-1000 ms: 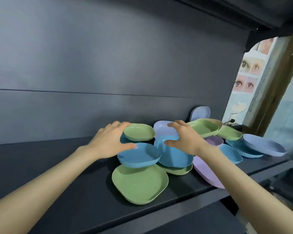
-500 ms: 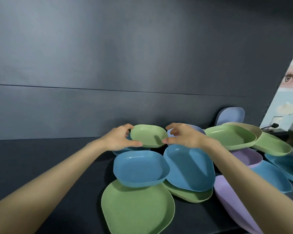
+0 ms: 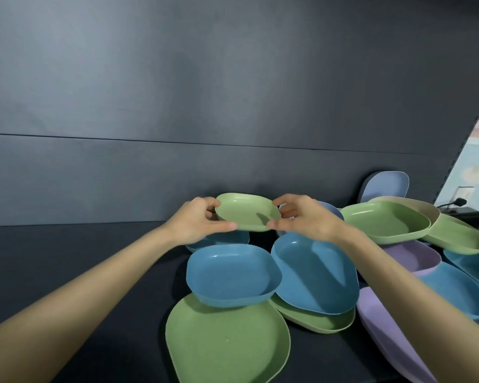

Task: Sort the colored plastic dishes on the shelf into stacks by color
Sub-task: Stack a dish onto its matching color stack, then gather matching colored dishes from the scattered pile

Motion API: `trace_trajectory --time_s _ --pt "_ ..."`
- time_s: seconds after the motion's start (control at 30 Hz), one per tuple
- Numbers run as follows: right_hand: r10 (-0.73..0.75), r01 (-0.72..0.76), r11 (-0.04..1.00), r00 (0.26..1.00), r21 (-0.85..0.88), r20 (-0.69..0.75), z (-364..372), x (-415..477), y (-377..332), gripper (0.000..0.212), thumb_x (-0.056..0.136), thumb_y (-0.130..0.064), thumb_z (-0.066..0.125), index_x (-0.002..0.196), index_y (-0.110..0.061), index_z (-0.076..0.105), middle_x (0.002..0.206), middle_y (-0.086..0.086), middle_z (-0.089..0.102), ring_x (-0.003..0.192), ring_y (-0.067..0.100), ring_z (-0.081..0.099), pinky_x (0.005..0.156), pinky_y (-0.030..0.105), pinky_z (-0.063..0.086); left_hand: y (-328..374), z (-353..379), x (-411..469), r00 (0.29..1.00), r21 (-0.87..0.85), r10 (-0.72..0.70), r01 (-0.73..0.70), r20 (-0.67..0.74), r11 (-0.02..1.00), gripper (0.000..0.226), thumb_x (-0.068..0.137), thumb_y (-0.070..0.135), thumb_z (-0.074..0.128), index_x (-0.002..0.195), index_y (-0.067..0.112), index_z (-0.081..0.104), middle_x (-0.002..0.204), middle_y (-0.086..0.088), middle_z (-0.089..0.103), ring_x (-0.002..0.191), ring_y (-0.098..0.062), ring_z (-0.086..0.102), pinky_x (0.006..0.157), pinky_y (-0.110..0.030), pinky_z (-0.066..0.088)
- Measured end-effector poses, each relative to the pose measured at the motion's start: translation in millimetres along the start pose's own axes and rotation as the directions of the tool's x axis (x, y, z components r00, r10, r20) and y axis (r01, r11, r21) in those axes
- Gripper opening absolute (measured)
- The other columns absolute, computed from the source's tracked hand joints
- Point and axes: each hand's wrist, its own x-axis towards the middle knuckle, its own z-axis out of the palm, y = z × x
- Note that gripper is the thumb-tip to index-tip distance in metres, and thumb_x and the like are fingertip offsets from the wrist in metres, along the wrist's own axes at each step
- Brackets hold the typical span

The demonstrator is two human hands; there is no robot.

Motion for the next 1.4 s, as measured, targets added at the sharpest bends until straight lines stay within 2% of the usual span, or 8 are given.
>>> trace_trajectory --time_s 0.33,0.47,0.57,0.63,0.8,0.93,1.1,1.4 --pt "-0.116 0.147 0.979 0.972 0.139 -0.206 4.5 -48.1 -29.5 0.056 0.076 -0.037 0.077 0.122 -0.01 0.06 0.117 -0.006 0.062 0.105 0.006 0.058 0.09 0.019 0.046 29.3 -19.7 -67.9 0.968 -0.192 0.042 -0.091 -0.247 0.977 0.078 0.068 0.03 0.082 0.135 0.009 0.048 0.105 0.003 0.069 0.093 0.001 0.066 0.093 -0.02 0.05" --pt "-0.209 0.248 0.958 0.948 0.144 -0.24 21.7 -68.0 -49.1 0.045 0.076 -0.038 0.075 0.115 -0.018 0.065 0.111 -0.008 0.064 0.099 0.004 0.059 0.079 0.003 0.041 28.7 -28.9 -112.6 0.93 -0.198 0.035 -0.114 -0.367 0.973 0.073 0.069 0.027 0.081 0.134 0.012 0.05 0.098 0.013 0.066 0.085 0.01 0.065 0.078 -0.003 0.047" --pt "-0.278 0.321 0.935 0.926 0.147 -0.253 41.6 -83.4 -66.1 0.023 0.079 -0.038 0.073 0.101 -0.032 0.067 0.102 -0.01 0.064 0.09 0.006 0.06 0.083 0.019 0.048 21.0 -38.4 -146.2 0.911 -0.157 0.028 -0.101 -0.412 0.982 0.079 0.065 0.039 0.078 0.135 0.016 0.051 0.104 0.011 0.067 0.087 0.013 0.064 0.085 -0.006 0.047" --pt "-0.318 0.345 0.935 0.919 0.086 -0.231 57.3 -93.4 -78.3 0.044 0.08 -0.044 0.07 0.117 -0.02 0.064 0.106 -0.011 0.059 0.084 -0.003 0.053 0.082 0.02 0.042 12.2 -46.8 -165.6 0.906 -0.132 0.021 -0.084 -0.422 0.988 0.071 0.07 0.032 0.079 0.134 0.018 0.052 0.099 0.018 0.064 0.082 0.02 0.06 0.077 0.002 0.042" --pt "-0.347 0.349 0.937 0.925 -0.011 -0.154 87.9 -104.8 -112.5 0.06 0.084 -0.043 0.066 0.133 -0.011 0.053 0.135 0.0 0.054 0.125 0.013 0.046 0.094 0.017 0.032 -12.3 -70.5 -205.4 0.891 -0.103 -0.011 -0.041 -0.454 0.994 0.068 0.072 0.027 0.079 0.134 0.019 0.052 0.094 0.024 0.06 0.078 0.021 0.059 0.072 0.005 0.04" --pt "-0.331 0.329 0.943 0.943 -0.048 -0.045 122.5 -104.5 -143.4 0.056 0.084 -0.049 0.064 0.12 -0.007 0.061 0.102 0.006 0.062 0.096 0.025 0.055 0.079 0.032 0.042 -38.7 -94.1 -237.3 0.892 -0.064 -0.026 -0.003 -0.45 0.998 0.067 0.072 0.028 0.079 0.133 0.019 0.053 0.101 0.017 0.063 0.089 0.006 0.063 0.077 -0.001 0.042" --pt "-0.277 0.278 0.957 0.96 -0.08 0.03 162.0 -113.0 -169.4 0.059 0.08 -0.055 0.065 0.118 -0.01 0.064 0.107 0.004 0.066 0.101 0.022 0.058 0.09 0.04 0.048 -76.5 -115.6 -265.1 0.935 0.029 -0.037 0.05 -0.352 0.998 0.066 0.072 0.034 0.077 0.132 0.016 0.055 0.121 0.006 0.065 0.11 -0.005 0.059 0.1 -0.022 0.042" --pt "-0.2 0.21 0.969 0.976 -0.13 0.088 191.9 -127.2 -186.1 0.058 0.078 -0.057 0.065 0.091 0.0 0.066 0.089 0.017 0.067 0.083 0.029 0.059 0.082 0.046 0.05 -106.3 -132.3 -281.5 0.979 0.171 -0.069 0.103 -0.194 0.98 0.076 0.073 0.048 0.072 0.137 0.013 0.05 0.136 0.003 0.056 0.125 -0.012 0.05 0.108 -0.032 0.038"
